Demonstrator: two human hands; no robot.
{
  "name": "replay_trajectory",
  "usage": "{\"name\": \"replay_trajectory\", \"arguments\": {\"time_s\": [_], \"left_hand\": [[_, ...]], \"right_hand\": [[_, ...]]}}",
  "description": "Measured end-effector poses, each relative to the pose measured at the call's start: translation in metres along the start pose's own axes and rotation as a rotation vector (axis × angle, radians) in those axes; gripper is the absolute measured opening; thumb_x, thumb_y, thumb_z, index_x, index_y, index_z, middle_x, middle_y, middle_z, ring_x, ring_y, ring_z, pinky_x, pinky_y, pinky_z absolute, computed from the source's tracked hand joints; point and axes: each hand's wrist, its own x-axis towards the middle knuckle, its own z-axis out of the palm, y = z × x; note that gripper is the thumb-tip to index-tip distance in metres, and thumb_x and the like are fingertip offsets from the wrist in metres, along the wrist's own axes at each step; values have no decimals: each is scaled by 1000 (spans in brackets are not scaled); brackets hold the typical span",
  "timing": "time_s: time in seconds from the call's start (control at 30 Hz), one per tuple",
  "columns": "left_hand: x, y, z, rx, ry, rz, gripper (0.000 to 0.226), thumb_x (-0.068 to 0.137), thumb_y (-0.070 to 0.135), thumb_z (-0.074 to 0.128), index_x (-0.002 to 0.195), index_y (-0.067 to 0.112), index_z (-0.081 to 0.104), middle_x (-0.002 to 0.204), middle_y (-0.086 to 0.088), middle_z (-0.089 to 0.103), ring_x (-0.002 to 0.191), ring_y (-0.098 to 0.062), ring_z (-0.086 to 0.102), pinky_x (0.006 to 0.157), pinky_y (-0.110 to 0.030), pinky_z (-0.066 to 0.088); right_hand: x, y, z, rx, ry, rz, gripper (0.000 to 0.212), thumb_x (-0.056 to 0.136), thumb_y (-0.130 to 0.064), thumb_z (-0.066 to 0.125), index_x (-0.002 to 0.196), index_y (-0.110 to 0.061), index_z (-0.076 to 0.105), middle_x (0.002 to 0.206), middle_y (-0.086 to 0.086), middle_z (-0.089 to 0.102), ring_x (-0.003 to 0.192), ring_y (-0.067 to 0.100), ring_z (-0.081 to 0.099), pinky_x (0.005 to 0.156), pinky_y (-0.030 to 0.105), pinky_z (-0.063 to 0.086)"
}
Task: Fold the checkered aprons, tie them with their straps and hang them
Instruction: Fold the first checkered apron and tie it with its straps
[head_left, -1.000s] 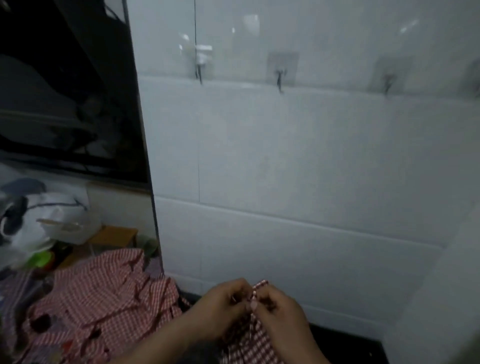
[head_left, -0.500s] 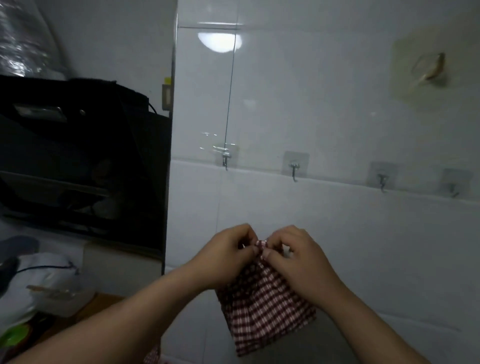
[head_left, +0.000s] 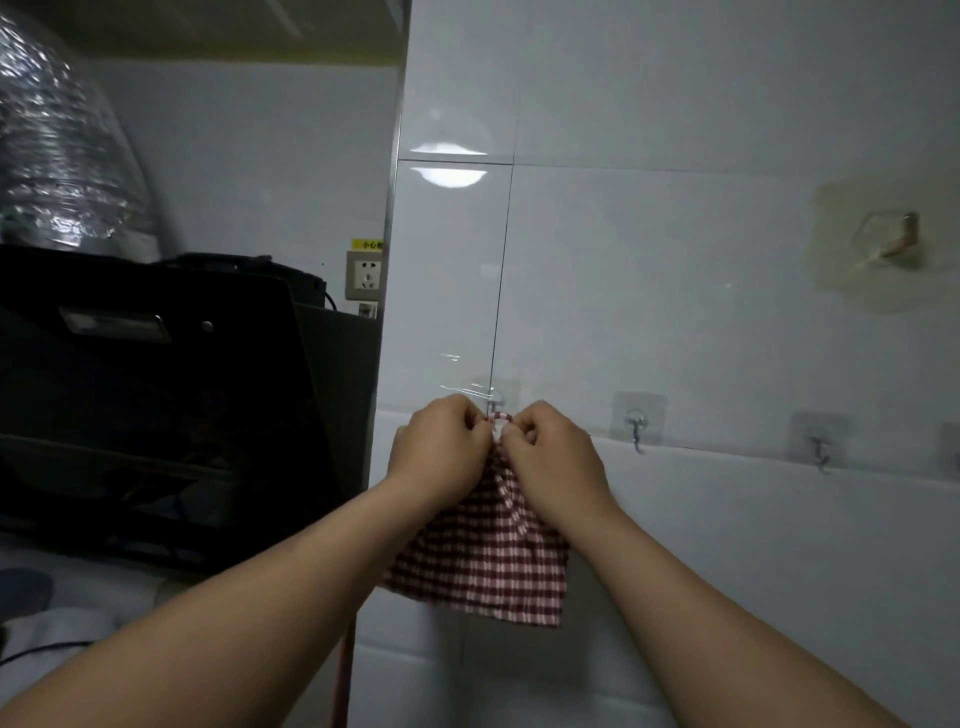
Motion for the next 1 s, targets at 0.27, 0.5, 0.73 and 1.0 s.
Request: {"name": "replay_trajectory", "arguments": {"time_s": [0.27,0.5,0.73,1.0], "left_hand": [[-13,-16,-12,-308,-236,122,14,105,29,59,93,24,64,87,4,70,82,-11,64,76,-30,52],[-25,-14,-24,-405,-428,293,11,102,26,65,99,35,70,106,6,62,94,-11,62,83,-20,52],[-22,-6,-36,-525,-580,262,22,99,8,68,96,29,75,123,11,64,123,-5,58,107,-32,46],[-19,-17,-43,-534,-672,163,30,98,-3,62,100,24,76,133,18,66,129,2,57,105,-25,46]], "right_hand": [[1,6,-22,83,-44,-26,18,100,-32,58,85,-26,68,91,-8,68,86,5,62,80,30,52],[13,11,-60,337,-673,200,20,101,-20,61,108,-14,78,112,6,77,107,23,71,101,39,52],[1,37,-57,615,-1113,264,45,99,-29,64,139,-9,62,123,40,59,100,36,58,93,54,49],[-10,8,-45,398,-826,-5,17,98,-17,69,109,-25,79,78,-13,66,66,11,54,65,24,35]]}}
